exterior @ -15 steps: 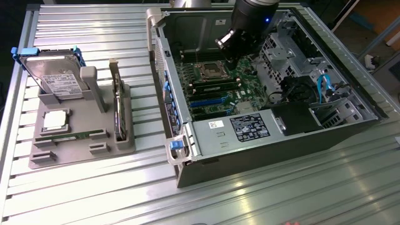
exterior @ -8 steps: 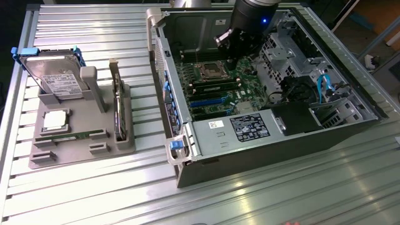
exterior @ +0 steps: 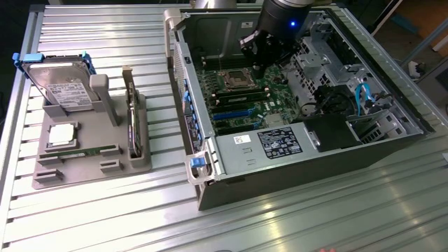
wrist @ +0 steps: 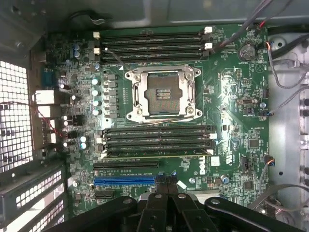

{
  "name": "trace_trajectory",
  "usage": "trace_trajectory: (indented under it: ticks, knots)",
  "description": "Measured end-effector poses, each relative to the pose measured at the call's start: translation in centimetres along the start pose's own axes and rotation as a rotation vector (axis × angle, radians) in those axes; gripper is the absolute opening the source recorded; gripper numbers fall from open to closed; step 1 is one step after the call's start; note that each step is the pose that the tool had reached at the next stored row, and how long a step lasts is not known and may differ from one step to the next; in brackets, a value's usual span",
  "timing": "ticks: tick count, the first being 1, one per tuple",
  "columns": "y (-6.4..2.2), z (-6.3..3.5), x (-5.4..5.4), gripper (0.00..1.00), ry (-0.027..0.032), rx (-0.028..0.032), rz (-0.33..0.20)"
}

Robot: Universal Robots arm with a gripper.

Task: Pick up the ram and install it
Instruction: 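Press down the ram until it locks into place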

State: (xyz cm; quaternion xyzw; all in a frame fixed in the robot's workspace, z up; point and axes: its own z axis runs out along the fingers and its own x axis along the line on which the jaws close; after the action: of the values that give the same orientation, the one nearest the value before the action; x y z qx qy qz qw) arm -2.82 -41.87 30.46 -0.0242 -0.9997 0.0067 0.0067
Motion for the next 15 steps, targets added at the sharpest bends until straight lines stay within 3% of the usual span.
trace_trajectory:
  ticks: [2, 3, 4, 15]
  knots:
    - [0.00, 0.00, 0.01, 0.11, 0.0001, -0.0011, 0.000]
    - [0.00, 0.01, 0.01, 0.11, 0.0003, -0.0079, 0.000]
    - [0.00, 0.00, 0.01, 0.11, 0.0005, -0.0110, 0.000]
    - [0.00, 0.00, 0.01, 0.11, 0.0005, -0.0114, -0.009]
